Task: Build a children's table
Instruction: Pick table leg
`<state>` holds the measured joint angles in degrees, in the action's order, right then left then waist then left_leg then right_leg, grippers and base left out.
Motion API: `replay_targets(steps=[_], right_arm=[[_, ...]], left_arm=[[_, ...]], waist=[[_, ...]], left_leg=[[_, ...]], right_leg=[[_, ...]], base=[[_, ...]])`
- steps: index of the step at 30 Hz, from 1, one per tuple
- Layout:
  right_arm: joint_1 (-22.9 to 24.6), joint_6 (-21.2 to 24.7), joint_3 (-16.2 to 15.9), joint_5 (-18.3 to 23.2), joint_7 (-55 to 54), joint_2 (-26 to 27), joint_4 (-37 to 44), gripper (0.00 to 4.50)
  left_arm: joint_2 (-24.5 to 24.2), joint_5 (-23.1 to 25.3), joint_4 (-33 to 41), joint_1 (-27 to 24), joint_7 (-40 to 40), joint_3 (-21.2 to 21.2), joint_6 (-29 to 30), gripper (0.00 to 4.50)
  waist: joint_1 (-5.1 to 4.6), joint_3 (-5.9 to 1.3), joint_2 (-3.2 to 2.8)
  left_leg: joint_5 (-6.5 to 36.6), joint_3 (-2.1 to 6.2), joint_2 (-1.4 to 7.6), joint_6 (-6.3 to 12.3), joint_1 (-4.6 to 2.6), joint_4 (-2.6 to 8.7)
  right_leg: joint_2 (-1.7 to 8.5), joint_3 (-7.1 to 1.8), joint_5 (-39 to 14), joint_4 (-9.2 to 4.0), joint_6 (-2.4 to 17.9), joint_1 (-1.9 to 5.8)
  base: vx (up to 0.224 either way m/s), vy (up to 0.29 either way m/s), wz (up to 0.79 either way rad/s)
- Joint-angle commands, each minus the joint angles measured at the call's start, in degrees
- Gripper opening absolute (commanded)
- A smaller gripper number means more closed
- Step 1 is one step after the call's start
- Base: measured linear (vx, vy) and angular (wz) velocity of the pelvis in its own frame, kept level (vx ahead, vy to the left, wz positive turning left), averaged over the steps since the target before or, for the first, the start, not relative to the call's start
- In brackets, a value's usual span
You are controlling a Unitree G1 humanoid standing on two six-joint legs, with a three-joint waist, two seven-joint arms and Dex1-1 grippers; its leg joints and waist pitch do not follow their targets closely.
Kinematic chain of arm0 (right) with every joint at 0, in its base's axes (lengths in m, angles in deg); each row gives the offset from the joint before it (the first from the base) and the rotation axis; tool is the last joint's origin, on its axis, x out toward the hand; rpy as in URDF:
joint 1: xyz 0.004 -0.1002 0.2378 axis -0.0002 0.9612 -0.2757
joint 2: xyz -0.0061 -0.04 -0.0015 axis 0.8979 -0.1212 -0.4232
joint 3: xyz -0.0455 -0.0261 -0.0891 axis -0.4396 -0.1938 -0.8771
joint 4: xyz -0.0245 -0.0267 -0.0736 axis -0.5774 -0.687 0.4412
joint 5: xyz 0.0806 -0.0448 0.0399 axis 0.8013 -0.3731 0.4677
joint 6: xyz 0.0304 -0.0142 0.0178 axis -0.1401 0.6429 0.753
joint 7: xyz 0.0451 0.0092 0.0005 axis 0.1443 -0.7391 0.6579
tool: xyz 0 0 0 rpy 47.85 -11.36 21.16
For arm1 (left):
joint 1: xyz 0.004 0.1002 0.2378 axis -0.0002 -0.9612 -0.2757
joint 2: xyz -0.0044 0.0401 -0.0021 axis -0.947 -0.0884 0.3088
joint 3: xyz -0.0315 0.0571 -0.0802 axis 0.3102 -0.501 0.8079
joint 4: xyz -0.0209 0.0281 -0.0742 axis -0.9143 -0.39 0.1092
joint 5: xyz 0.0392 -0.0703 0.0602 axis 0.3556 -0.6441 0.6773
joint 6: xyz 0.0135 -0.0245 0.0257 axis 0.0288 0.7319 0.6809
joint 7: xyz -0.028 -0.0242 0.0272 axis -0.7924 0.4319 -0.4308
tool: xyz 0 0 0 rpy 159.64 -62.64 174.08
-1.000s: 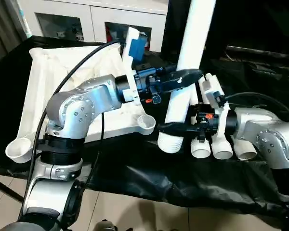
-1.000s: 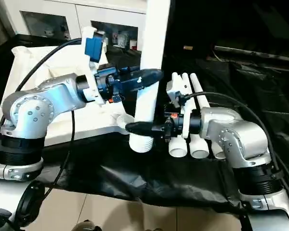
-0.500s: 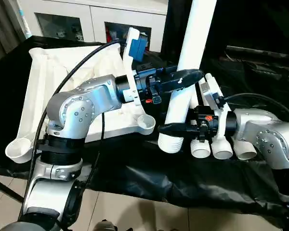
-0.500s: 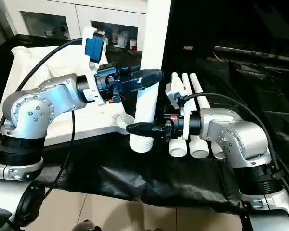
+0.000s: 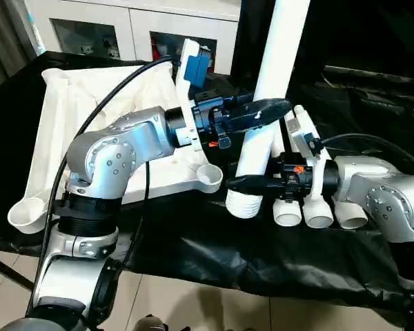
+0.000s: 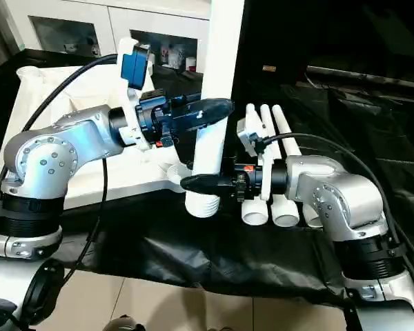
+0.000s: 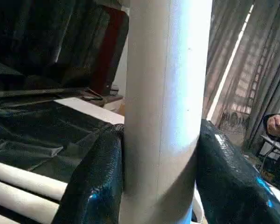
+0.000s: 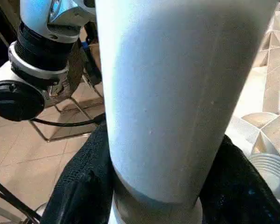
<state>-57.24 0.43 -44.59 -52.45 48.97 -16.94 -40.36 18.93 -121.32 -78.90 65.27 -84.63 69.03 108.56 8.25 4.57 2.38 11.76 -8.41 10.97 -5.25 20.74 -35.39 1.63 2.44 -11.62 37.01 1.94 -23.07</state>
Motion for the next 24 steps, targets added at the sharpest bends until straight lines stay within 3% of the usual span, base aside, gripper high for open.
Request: replay_targets(steps=[1, 6, 8, 10, 13, 24], right_arm=[[0.42, 0.44, 0.23, 0.22, -0.47, -0.08, 0.18, 1.92], [0.76, -0.9, 0.25, -0.79, -1.47, 0.28, 0.34, 1.92], [0.56, -1.37, 0.44, -1.31, -2.33, 0.72, -0.29, 2.48], [0.22, -1.08, 0.83, -1.12, -2.78, 1.03, -0.82, 2.68], [-0.04, -1.12, 1.21, -1.0, -2.98, 1.12, -1.01, 2.97], [0.37, -0.17, 2.27, 0.7, -2.66, 1.07, 0.11, 3.02]], left_arm=[[0.05, 0.24, 0.65, 0.26, -1.12, -1.12, -0.35, 1.86], [-0.15, 0.32, 0.73, 0.25, -1.56, -1.4, -0.42, 1.86], [-0.22, 0.4, 0.61, 0.31, -1.7, -1.45, -0.49, 1.86], [-0.32, 0.48, 0.44, 0.37, -1.84, -1.45, -0.56, 1.86], [-0.49, 0.58, 0.22, 0.45, -2.1, -1.47, -0.69, 1.86], [-0.76, 0.84, 0.0, 0.46, -2.99, -1.73, -0.95, 1.86]], waist=[[0.11, -5.13, -0.58], [0.13, -5.12, -0.69], [0.1, -5.1, -0.75], [0.13, -5.12, -1.05], [0.07, -5.13, -0.89], [0.1, -5.2, -1.1]], left_leg=[[0.18, 0.0, 1.51, 0.66, 0.18, 3.26], [0.43, 0.04, 1.54, 0.48, 0.17, 3.29], [0.7, 0.02, 1.53, 0.33, 0.14, 3.3], [0.8, 0.06, 1.57, 0.21, 0.06, 3.29], [0.78, 0.06, 1.53, 0.15, 0.13, 3.33], [0.85, 0.04, 1.48, 0.27, 0.17, 3.27]], right_leg=[[5.29, -2.83, -1.52, -4.0, 10.97, 4.33], [5.33, -2.8, -1.51, -4.0, 11.19, 4.3], [5.32, -2.81, -1.67, -4.03, 11.2, 4.31], [5.32, -2.79, -1.68, -3.99, 11.28, 4.22], [5.26, -2.78, -1.16, -3.94, 11.41, 4.33], [5.24, -2.81, -1.02, -3.96, 11.36, 4.36]], base=[[0.0, 0.0, 0.0], [0.0, 0.0, 0.0], [0.0, 0.0, 0.0], [0.0, 0.0, 0.0], [0.0, 0.0, 0.0], [0.0, 0.0, 0.0]])
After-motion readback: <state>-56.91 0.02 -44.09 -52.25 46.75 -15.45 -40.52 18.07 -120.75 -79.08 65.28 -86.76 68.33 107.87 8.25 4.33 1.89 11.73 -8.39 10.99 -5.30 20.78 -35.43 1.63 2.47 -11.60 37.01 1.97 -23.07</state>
